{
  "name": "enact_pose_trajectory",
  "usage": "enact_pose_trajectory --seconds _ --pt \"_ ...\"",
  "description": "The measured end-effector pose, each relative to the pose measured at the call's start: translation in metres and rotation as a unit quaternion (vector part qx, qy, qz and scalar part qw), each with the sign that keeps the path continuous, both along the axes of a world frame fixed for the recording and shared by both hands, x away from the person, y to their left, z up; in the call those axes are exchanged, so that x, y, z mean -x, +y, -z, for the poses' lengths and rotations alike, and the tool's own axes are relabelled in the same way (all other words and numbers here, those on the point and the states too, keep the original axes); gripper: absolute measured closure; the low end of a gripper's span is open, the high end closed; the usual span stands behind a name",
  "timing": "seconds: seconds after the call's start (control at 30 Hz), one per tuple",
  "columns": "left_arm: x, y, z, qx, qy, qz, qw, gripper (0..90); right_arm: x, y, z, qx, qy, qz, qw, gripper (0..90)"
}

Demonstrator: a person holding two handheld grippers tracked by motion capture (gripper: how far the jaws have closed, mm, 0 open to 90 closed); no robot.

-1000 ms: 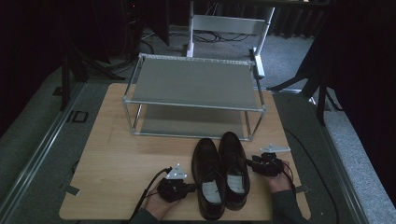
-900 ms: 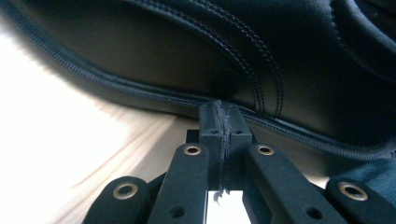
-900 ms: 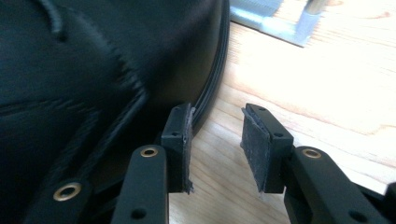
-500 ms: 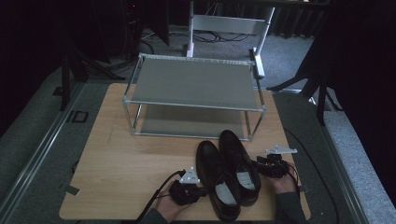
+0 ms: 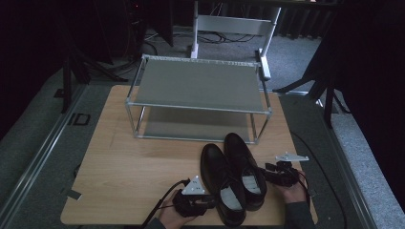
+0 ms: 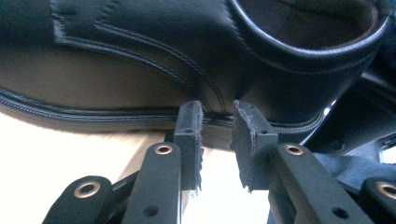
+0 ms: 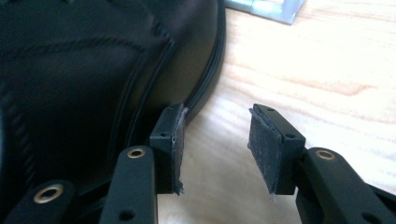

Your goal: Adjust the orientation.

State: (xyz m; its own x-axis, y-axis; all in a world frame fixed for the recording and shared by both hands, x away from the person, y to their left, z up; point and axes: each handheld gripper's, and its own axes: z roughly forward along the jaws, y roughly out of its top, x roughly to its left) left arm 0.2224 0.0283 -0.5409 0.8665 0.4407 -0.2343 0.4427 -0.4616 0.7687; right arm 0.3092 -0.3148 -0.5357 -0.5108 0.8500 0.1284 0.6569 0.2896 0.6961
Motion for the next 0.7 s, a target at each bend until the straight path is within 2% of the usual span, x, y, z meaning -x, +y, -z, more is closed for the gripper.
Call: enact_pose_trajectory --seconds 0.2,0.37,0.5,0.57,0.7 --pt "-0.002 -0.003 0.003 0.009 0.005 -0.003 0.9999 75.0 0.010 -0.003 0.000 -0.004 0.001 -0.007 1.0000 54.1" --pt "-0.003 -0.010 0.003 0.013 0.003 0.000 0.9999 75.0 0.009 -0.005 -0.001 -0.006 0.002 -0.004 1.0000 54.5" --pt "-0.005 -0.021 0.001 0.012 -0.003 0.004 0.9999 75.3 0.008 -0.008 -0.002 -0.001 -0.002 0.011 0.9999 56.0" --pt "-0.006 -0.027 0.000 0.008 -0.010 0.006 0.9999 77.2 0.007 -0.013 -0.004 -0.010 -0.003 0.019 0.9998 56.2" --pt "-0.010 -0.034 0.002 0.013 -0.008 0.012 0.9998 81.3 0.010 -0.024 -0.010 -0.026 -0.014 0.032 0.9990 55.1"
